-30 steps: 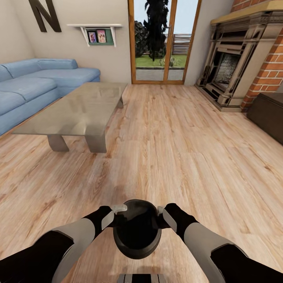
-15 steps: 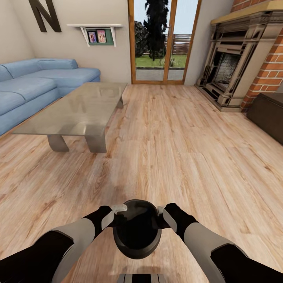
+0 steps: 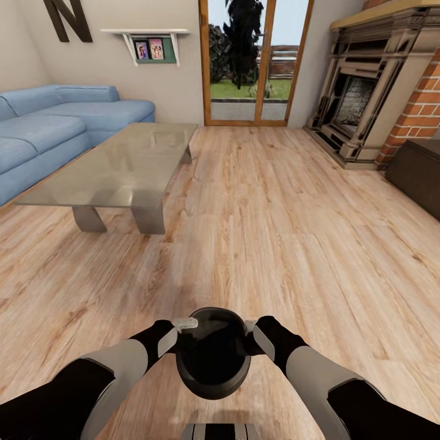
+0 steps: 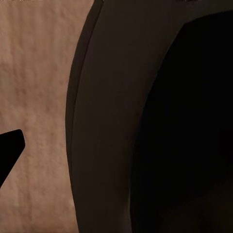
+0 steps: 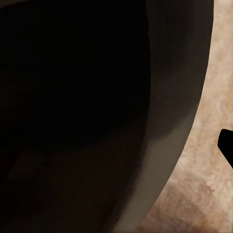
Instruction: Place each of the two pumpkins and all three candles from the living room inside a cabinet in the living room (use any cabinet), then make sure every cabinet is closed, and position the cauldron so it is next to a table in the living room.
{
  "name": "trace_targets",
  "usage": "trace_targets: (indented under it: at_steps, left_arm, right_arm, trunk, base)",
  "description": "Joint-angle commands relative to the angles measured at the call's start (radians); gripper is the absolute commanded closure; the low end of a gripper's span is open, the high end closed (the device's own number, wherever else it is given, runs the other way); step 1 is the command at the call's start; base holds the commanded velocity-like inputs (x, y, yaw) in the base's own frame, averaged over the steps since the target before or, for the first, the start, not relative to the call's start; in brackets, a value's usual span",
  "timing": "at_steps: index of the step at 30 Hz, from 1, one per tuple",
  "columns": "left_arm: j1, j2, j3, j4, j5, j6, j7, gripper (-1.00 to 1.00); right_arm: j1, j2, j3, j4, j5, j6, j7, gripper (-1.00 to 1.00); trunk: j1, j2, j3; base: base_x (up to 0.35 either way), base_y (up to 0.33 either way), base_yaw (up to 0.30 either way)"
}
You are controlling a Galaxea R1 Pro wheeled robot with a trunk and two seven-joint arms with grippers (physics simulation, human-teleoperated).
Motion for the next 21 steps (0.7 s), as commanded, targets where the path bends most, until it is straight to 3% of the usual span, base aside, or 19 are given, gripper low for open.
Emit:
trace_targets:
  at_steps: [1, 14, 15, 21]
  left_arm:
    - [0.0, 0.0, -0.006, -0.002, 0.011, 0.005, 0.006, -1.0]
    - [0.0, 0.0, -0.006, -0.002, 0.011, 0.005, 0.006, -1.0]
    - [0.0, 0.0, -0.006, -0.001, 0.011, 0.005, 0.006, -1.0]
    - [0.0, 0.0, -0.006, -0.002, 0.011, 0.005, 0.006, -1.0]
  right_arm:
    - [0.0, 0.0, 0.003, -0.001, -0.001, 0.004, 0.0, -1.0]
    - [0.0, 0.0, 0.003, -0.001, -0.001, 0.003, 0.0, -1.0]
    - [0.0, 0.0, 0.003, -0.001, -0.001, 0.003, 0.0, 1.0]
    - [0.0, 0.0, 0.002, -0.001, -0.001, 0.003, 0.0, 1.0]
  trunk:
    - [0.0, 0.0, -0.001]
    - [0.0, 0.0, -0.001]
    - [0.0, 0.0, -0.001]
    - [0.0, 0.0, -0.001]
  base:
    - [0.0, 0.0, 0.0]
    - [0.0, 0.0, 0.0]
    - [0.0, 0.0, 0.0]
    - [0.0, 0.0, 0.0]
